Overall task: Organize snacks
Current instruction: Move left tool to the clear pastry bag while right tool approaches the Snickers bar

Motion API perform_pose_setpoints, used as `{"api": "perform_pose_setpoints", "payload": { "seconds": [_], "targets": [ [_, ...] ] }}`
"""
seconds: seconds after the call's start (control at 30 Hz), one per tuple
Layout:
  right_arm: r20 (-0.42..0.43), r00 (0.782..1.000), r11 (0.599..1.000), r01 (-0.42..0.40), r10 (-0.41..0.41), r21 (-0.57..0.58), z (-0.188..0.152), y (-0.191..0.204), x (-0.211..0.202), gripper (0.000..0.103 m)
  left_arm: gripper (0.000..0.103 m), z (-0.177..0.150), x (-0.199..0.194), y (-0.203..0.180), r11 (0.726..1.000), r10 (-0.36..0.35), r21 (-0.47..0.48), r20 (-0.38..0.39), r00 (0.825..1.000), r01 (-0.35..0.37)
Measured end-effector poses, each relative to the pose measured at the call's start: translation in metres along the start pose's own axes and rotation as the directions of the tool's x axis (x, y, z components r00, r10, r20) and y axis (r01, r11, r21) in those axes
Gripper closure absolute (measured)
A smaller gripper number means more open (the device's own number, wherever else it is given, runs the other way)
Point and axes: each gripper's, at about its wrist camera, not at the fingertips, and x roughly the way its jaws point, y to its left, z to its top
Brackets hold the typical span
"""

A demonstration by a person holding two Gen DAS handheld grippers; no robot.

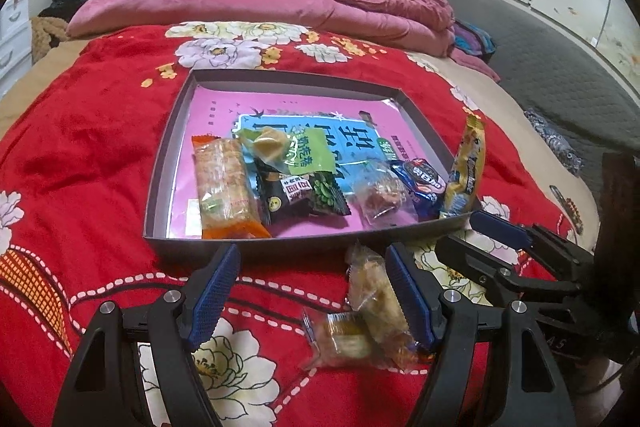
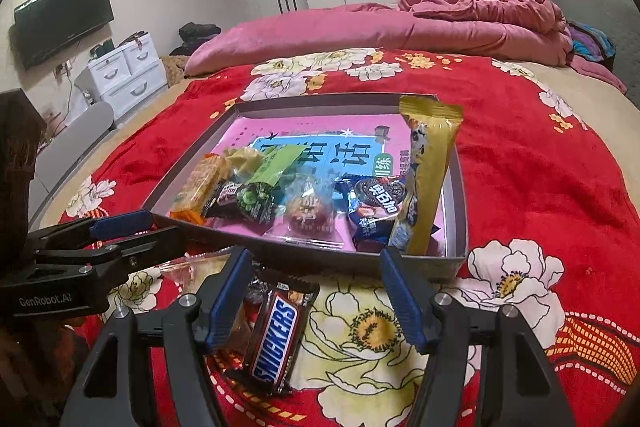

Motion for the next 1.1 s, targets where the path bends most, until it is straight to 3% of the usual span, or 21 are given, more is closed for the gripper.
{"api": "perform_pose_setpoints", "payload": {
  "seconds": [1.1],
  "targets": [
    [-0.160, 0.987, 0.999, -0.004, -0.002, -0.038, -0.031, 0.008, 0.015, 0.037, 0.027, -0.013, 0.012, -0.020, 0.999, -0.024, 0.038, -0.078, 0.997, 0.028]
  ]
}}
